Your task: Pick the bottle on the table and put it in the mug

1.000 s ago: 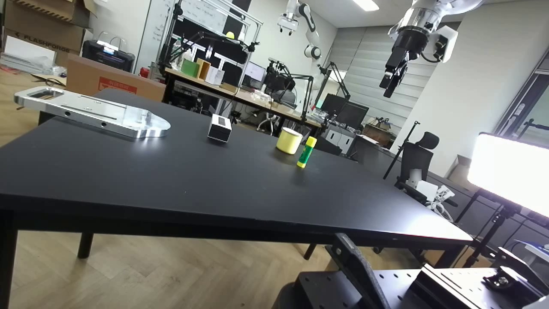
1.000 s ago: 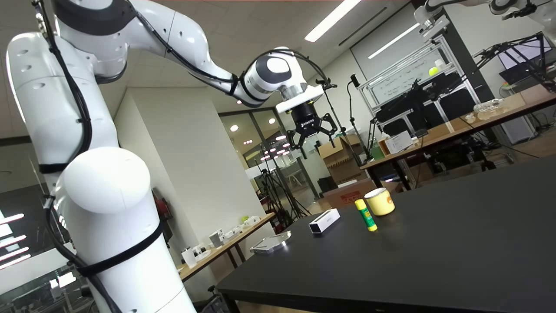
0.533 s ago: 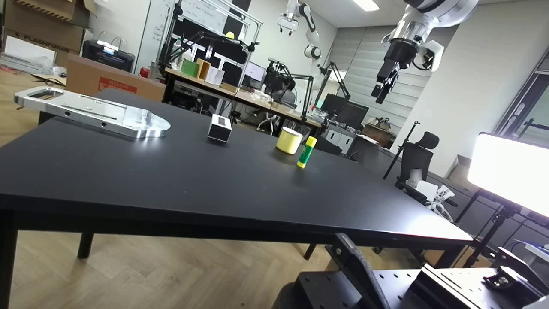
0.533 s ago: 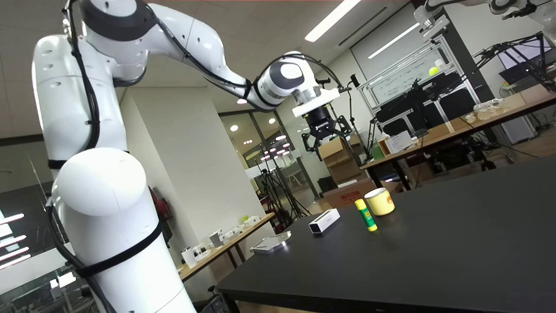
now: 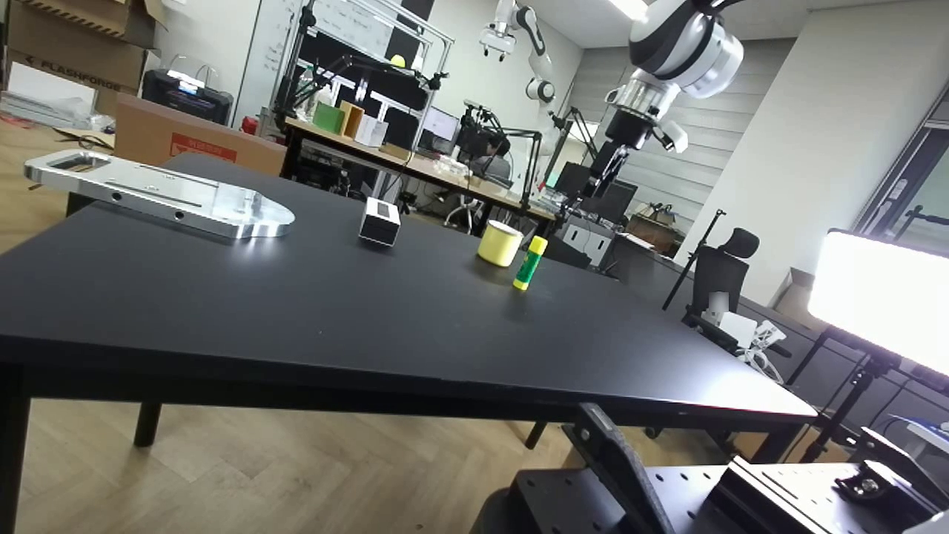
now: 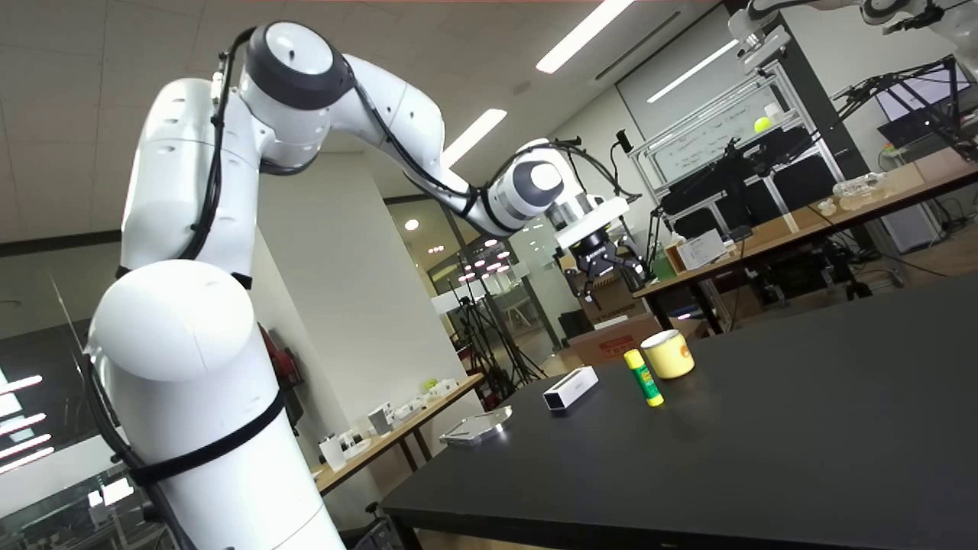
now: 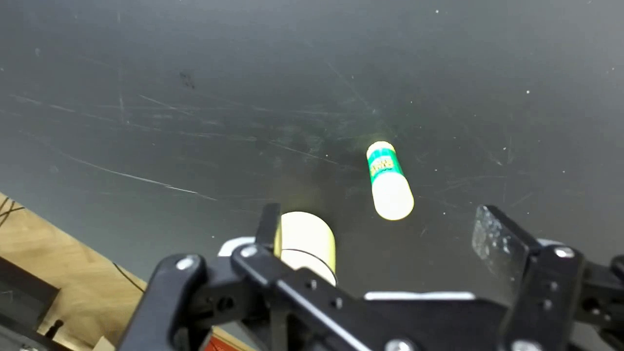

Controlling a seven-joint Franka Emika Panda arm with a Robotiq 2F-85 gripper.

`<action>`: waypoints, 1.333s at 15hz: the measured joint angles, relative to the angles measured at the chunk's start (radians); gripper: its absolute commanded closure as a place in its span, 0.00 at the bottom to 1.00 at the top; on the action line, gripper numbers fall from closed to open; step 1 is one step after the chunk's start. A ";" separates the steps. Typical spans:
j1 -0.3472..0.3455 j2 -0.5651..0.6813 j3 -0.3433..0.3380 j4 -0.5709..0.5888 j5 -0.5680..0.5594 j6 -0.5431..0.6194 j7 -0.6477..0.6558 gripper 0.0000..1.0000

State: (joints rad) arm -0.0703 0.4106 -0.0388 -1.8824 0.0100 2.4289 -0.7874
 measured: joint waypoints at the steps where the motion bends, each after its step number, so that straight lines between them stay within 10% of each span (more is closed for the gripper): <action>1: 0.001 0.028 0.016 0.016 -0.008 0.004 0.001 0.00; 20: 0.001 0.362 0.073 0.311 -0.052 -0.122 0.015 0.00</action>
State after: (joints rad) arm -0.0693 0.7723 0.0343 -1.5716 -0.0419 2.3066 -0.7723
